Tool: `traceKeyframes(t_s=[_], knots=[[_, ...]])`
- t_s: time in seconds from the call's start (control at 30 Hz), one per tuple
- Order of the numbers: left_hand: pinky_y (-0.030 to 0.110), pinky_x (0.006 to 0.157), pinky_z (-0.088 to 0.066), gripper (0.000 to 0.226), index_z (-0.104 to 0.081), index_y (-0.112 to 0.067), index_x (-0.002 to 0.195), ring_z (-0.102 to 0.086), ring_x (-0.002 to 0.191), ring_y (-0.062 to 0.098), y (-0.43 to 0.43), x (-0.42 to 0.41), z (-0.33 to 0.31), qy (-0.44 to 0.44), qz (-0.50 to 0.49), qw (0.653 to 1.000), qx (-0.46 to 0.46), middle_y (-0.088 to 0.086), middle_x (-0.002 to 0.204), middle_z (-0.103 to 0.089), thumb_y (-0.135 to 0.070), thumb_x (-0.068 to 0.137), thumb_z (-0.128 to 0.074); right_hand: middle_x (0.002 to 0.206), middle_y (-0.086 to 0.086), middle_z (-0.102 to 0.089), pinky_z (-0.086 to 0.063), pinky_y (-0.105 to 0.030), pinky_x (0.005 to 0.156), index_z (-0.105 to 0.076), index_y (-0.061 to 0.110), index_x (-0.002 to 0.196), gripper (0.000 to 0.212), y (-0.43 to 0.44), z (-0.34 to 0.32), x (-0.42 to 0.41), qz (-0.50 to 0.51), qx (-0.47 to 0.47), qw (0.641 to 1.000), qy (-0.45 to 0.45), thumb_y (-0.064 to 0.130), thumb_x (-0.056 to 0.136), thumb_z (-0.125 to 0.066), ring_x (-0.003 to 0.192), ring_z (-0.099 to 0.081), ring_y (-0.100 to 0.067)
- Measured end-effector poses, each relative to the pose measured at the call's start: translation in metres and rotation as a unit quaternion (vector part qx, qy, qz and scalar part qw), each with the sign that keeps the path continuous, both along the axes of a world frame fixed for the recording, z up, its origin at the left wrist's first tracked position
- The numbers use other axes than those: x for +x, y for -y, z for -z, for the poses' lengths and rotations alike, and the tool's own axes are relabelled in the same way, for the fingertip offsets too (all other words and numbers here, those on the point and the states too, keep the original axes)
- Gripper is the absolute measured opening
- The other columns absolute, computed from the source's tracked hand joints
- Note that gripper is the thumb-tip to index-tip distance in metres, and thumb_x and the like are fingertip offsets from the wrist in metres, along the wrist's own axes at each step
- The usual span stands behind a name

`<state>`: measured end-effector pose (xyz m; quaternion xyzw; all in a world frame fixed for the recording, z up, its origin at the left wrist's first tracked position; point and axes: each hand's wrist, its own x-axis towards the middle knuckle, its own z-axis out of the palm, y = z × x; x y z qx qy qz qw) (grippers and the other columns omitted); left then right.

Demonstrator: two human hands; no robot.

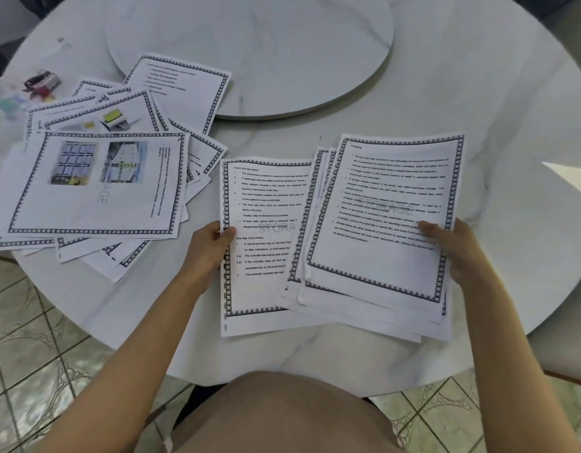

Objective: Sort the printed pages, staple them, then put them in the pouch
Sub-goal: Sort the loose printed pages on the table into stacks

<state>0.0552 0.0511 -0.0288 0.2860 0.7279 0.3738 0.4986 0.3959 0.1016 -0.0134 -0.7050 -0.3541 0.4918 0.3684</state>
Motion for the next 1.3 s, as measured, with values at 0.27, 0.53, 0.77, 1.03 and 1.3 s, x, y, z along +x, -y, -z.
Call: traceKeyframes(t_s=[0.27, 0.53, 0.77, 1.03, 1.3], knots=[[0.035, 0.085, -0.050, 0.030, -0.053, -0.010, 0.121, -0.061, 0.096, 0.023, 0.002, -0.004, 0.006, -0.044, 0.003, 0.999, 0.013, 0.012, 0.116, -0.064, -0.009, 0.091, -0.055, 0.060, 0.025, -0.067, -0.052, -0.009, 0.054, -0.056, 0.002, 0.120, 0.034, -0.006, -0.007, 0.068, 0.034, 0.044, 0.996, 0.076, 0.000, 0.086, -0.058, 0.055, -0.062, 0.009], [0.037, 0.099, -0.044, 0.050, -0.041, -0.017, 0.135, -0.055, 0.110, 0.021, -0.002, -0.006, 0.006, -0.066, -0.003, 0.997, 0.030, 0.009, 0.127, -0.056, -0.013, 0.088, -0.060, 0.093, 0.001, -0.062, -0.050, -0.007, 0.049, -0.054, 0.002, 0.124, 0.037, 0.003, -0.004, 0.097, 0.076, 0.058, 0.992, 0.084, 0.007, 0.088, -0.059, 0.074, -0.057, -0.006], [0.028, 0.087, -0.041, 0.049, -0.042, -0.013, 0.135, -0.050, 0.103, 0.014, -0.003, -0.005, 0.005, -0.107, 0.015, 0.993, 0.056, 0.006, 0.124, -0.055, -0.010, 0.089, -0.058, 0.087, 0.012, -0.058, -0.051, -0.008, 0.051, -0.056, 0.008, 0.121, 0.034, 0.010, -0.002, 0.100, 0.107, 0.054, 0.990, 0.076, 0.009, 0.087, -0.061, 0.053, -0.060, 0.013], [0.026, 0.085, -0.040, 0.046, -0.045, -0.012, 0.133, -0.050, 0.100, 0.014, 0.000, -0.007, 0.010, -0.083, -0.002, 0.995, 0.057, 0.002, 0.114, -0.055, -0.001, 0.089, -0.055, 0.064, 0.021, -0.067, -0.053, -0.011, 0.055, -0.059, 0.019, 0.100, 0.018, 0.014, -0.007, 0.090, 0.116, 0.037, 0.990, 0.077, 0.009, 0.086, -0.062, 0.053, -0.061, 0.011], [0.023, 0.081, -0.048, 0.041, -0.051, -0.015, 0.128, -0.055, 0.099, 0.015, -0.001, -0.014, 0.011, -0.048, -0.045, 0.994, 0.088, 0.004, 0.110, -0.059, -0.001, 0.090, -0.052, 0.062, 0.018, -0.068, -0.057, -0.029, 0.075, -0.062, 0.016, 0.098, 0.051, 0.019, -0.010, 0.069, 0.077, 0.015, 0.996, 0.053, 0.046, 0.060, -0.077, 0.053, -0.062, 0.009]])
